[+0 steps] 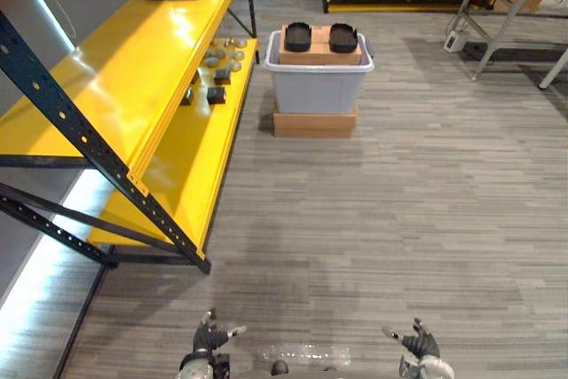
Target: Walk over and take plastic housings, then place them on the shelf
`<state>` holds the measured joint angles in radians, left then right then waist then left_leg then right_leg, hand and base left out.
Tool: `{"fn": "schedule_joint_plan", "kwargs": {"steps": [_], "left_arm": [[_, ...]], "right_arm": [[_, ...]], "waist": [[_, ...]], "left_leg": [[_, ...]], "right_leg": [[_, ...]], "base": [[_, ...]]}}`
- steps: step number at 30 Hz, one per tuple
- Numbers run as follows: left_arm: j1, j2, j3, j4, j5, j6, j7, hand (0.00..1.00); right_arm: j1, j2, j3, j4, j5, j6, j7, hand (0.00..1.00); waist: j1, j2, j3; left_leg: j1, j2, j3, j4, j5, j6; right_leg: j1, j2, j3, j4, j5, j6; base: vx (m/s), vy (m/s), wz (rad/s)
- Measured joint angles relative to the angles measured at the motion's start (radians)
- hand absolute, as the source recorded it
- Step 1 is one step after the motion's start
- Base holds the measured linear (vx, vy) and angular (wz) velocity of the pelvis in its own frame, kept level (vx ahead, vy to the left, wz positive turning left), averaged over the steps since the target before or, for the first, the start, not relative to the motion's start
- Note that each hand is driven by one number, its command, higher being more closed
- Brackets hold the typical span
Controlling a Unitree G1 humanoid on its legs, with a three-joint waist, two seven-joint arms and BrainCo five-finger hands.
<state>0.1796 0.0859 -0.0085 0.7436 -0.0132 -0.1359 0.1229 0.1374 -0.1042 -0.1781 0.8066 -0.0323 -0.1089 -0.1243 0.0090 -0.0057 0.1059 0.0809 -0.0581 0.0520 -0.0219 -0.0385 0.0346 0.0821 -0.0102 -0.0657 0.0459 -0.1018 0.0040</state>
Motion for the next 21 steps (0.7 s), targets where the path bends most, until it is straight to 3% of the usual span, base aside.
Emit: {"fn": "schedule_joint_plan", "kwargs": {"steps": [7, 21], "left_arm": [[0.000, 0.004, 0.009, -0.047, 0.030, -0.005, -0.009, 0.00], [0.038, 0.006, 0.093, -0.048, 0.021, 0.001, -0.005, 0.00]], "right_arm": [[0.002, -0.009, 0.001, -0.035, -0.050, 0.002, 0.019, 0.00], [0.005, -0.030, -0.017, -0.045, -0.008, 0.008, 0.013, 0.00]], "waist": [[-0.007, 0.006, 0.003], [-0.022, 0.024, 0.002]], "left_leg": [[0.002, 0.000, 0.002, 0.006, -0.009, -0.013], [-0.002, 0.007, 0.019, 0.008, -0.013, -0.016]], "right_leg": [[0.004, -0.001, -0.001, 0.000, -0.001, 0.002], [-0.018, 0.005, 0.014, 0.012, -0.002, 0.003]], "base": [[0.01, 0.001, 0.00], [-0.04, -0.002, -0.04]]}}
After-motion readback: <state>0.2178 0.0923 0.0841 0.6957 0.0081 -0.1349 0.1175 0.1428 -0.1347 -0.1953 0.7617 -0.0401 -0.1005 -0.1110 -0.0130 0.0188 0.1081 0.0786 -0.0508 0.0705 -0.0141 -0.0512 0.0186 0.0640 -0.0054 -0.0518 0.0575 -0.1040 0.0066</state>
